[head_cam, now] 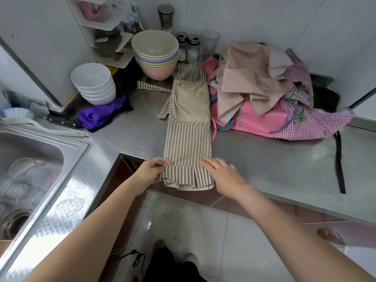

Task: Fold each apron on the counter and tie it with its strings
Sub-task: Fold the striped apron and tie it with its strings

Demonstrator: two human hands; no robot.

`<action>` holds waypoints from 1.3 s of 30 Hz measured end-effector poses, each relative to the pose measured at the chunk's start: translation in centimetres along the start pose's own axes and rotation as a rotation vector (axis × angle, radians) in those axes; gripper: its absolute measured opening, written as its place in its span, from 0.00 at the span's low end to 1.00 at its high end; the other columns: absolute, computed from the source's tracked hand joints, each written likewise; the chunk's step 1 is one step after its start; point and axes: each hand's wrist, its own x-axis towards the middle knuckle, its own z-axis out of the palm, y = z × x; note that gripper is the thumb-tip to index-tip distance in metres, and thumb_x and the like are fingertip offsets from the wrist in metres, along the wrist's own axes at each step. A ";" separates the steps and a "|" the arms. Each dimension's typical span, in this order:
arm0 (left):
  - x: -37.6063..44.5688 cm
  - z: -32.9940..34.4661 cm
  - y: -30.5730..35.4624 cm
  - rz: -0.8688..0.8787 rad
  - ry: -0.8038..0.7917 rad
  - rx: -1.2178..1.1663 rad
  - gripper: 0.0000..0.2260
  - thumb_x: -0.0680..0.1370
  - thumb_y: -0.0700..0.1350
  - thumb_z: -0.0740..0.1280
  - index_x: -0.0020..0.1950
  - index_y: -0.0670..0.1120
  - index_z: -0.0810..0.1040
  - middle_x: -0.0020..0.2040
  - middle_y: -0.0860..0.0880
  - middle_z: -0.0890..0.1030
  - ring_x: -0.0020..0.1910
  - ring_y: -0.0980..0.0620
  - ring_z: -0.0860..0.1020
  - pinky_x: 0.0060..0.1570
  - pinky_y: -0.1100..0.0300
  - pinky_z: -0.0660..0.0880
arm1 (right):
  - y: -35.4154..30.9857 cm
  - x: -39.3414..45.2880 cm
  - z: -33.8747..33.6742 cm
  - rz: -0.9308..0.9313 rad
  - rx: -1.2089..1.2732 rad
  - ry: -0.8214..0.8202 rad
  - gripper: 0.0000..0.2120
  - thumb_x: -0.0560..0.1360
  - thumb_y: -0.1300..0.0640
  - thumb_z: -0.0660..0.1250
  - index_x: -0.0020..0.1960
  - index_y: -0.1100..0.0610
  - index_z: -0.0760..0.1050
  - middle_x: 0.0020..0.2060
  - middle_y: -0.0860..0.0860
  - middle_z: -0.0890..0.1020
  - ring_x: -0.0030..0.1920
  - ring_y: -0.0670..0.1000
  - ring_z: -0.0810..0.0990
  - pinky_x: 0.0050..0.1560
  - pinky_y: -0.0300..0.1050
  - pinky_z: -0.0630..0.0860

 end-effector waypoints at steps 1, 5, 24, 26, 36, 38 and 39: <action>-0.1 0.3 0.2 -0.027 0.011 -0.031 0.15 0.80 0.33 0.54 0.48 0.47 0.78 0.48 0.41 0.77 0.46 0.46 0.74 0.47 0.59 0.74 | 0.2 0.1 0.2 0.000 -0.007 0.009 0.43 0.71 0.74 0.58 0.77 0.50 0.43 0.76 0.44 0.47 0.75 0.48 0.48 0.73 0.53 0.54; -0.5 0.8 1.3 -0.109 0.029 -0.146 0.18 0.79 0.31 0.50 0.54 0.44 0.77 0.50 0.41 0.79 0.46 0.47 0.77 0.45 0.61 0.75 | 0.8 0.1 1.1 -0.037 -0.102 0.058 0.43 0.73 0.62 0.67 0.77 0.52 0.43 0.77 0.45 0.47 0.75 0.48 0.49 0.72 0.51 0.57; 1.4 -0.4 2.4 0.347 0.165 0.931 0.09 0.74 0.40 0.68 0.53 0.42 0.77 0.47 0.44 0.80 0.49 0.43 0.79 0.44 0.55 0.72 | 0.8 3.0 -1.3 0.305 0.838 0.252 0.12 0.75 0.64 0.65 0.58 0.59 0.76 0.56 0.55 0.79 0.57 0.54 0.77 0.58 0.45 0.71; 1.4 -0.7 2.6 0.389 0.128 1.059 0.10 0.74 0.36 0.64 0.54 0.44 0.76 0.45 0.48 0.77 0.48 0.44 0.78 0.45 0.52 0.75 | 0.6 2.9 -0.7 0.248 0.696 0.190 0.19 0.71 0.69 0.67 0.61 0.58 0.74 0.59 0.53 0.76 0.60 0.51 0.75 0.59 0.40 0.69; 1.8 0.3 4.1 0.630 0.018 1.428 0.11 0.76 0.37 0.63 0.57 0.45 0.73 0.57 0.50 0.70 0.58 0.52 0.72 0.51 0.61 0.71 | 0.5 2.2 0.3 0.075 0.321 0.180 0.34 0.68 0.77 0.61 0.70 0.55 0.62 0.66 0.49 0.67 0.63 0.50 0.71 0.61 0.42 0.71; 1.8 0.2 4.1 0.658 0.024 1.440 0.10 0.76 0.36 0.62 0.56 0.45 0.73 0.55 0.50 0.72 0.56 0.52 0.72 0.49 0.60 0.71 | 0.5 2.0 0.2 0.039 0.264 0.162 0.35 0.68 0.77 0.61 0.71 0.56 0.61 0.67 0.50 0.66 0.65 0.50 0.68 0.63 0.42 0.69; 1.9 0.1 4.0 0.643 0.033 1.432 0.10 0.75 0.36 0.62 0.55 0.44 0.73 0.54 0.50 0.73 0.55 0.51 0.73 0.48 0.59 0.71 | 0.6 1.9 0.3 0.016 0.227 0.156 0.35 0.67 0.76 0.62 0.71 0.56 0.61 0.67 0.50 0.65 0.66 0.50 0.66 0.64 0.43 0.68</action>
